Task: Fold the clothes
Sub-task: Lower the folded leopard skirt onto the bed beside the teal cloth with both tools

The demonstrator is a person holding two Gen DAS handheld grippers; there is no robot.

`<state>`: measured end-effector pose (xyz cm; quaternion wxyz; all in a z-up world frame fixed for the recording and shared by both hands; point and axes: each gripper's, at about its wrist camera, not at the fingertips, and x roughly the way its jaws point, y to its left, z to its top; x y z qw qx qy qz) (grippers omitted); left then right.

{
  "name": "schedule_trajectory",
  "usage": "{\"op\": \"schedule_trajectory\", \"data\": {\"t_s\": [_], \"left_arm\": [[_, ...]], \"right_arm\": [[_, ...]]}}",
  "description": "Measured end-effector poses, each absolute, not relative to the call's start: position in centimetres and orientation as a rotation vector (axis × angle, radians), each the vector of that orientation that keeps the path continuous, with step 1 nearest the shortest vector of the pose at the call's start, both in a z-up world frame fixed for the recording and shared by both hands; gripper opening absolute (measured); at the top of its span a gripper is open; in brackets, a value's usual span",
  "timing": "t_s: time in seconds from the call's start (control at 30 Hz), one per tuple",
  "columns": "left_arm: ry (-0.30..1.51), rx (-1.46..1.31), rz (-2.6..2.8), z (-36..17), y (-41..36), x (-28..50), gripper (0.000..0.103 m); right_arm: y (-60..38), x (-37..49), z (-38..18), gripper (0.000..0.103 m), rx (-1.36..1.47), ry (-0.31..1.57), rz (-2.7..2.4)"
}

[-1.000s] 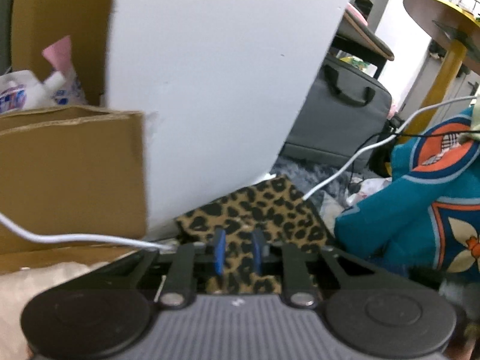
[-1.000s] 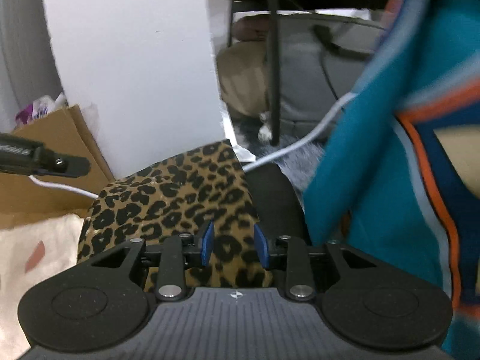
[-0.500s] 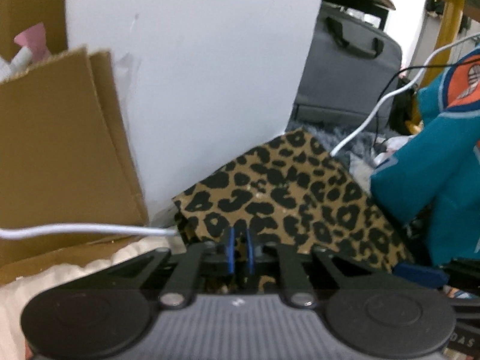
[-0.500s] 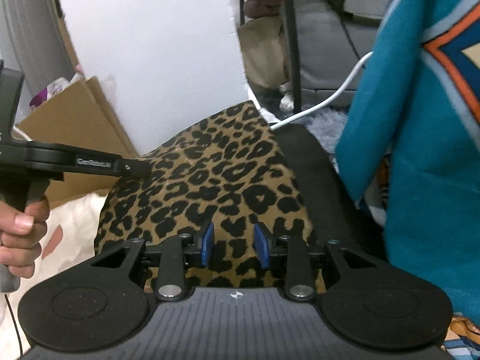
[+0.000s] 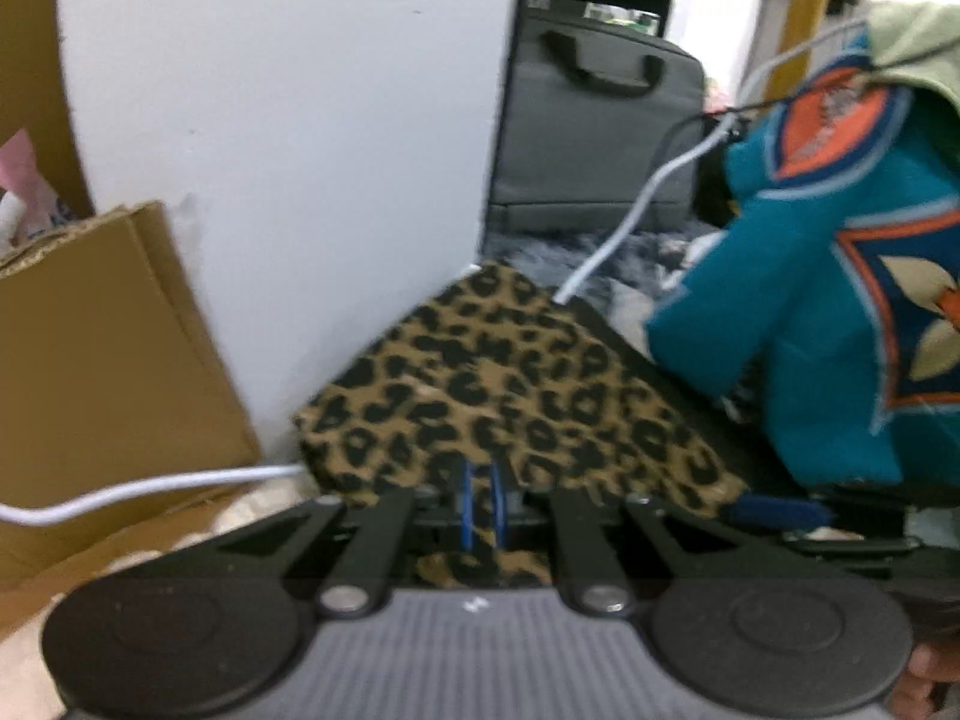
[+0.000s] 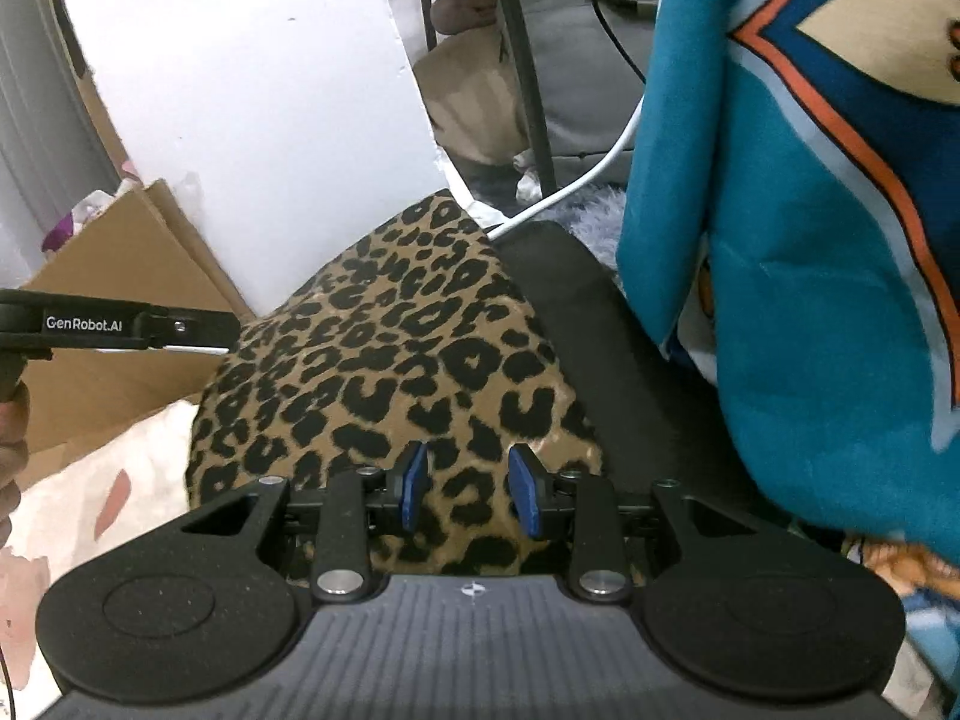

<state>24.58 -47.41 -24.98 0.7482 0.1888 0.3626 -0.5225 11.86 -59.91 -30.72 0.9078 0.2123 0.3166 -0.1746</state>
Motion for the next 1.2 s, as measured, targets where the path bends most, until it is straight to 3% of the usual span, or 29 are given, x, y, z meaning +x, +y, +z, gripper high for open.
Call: {"op": "schedule_trajectory", "data": {"t_s": [0.27, 0.53, 0.6, 0.8, 0.97, 1.2], "left_arm": [[0.785, 0.446, -1.128, -28.3, -45.9, 21.4, 0.020], [0.752, 0.446, -1.147, -28.3, -44.0, 20.9, 0.021], [0.744, 0.445, -1.152, -28.3, -43.5, 20.8, 0.009], [0.720, 0.443, -1.167, -28.1, -42.0, 20.5, 0.007], [0.732, 0.414, -1.179, -28.5, -41.9, 19.6, 0.009], [0.767, 0.367, -1.145, -30.0, -41.0, 18.8, 0.009]], "right_arm": [[-58.1, 12.0, -31.7, 0.039, 0.366, 0.714, -0.349], [-58.2, 10.5, -33.1, 0.046, 0.291, 0.789, -0.386], [-58.3, 9.9, -33.2, 0.046, 0.291, 0.804, -0.401], [-57.6, 9.4, -31.1, 0.048, 0.242, 0.798, -0.427], [-56.8, 10.1, -30.0, 0.062, 0.254, 0.781, -0.405], [-55.6, 10.8, -30.3, 0.066, 0.244, 0.793, -0.387]]}}
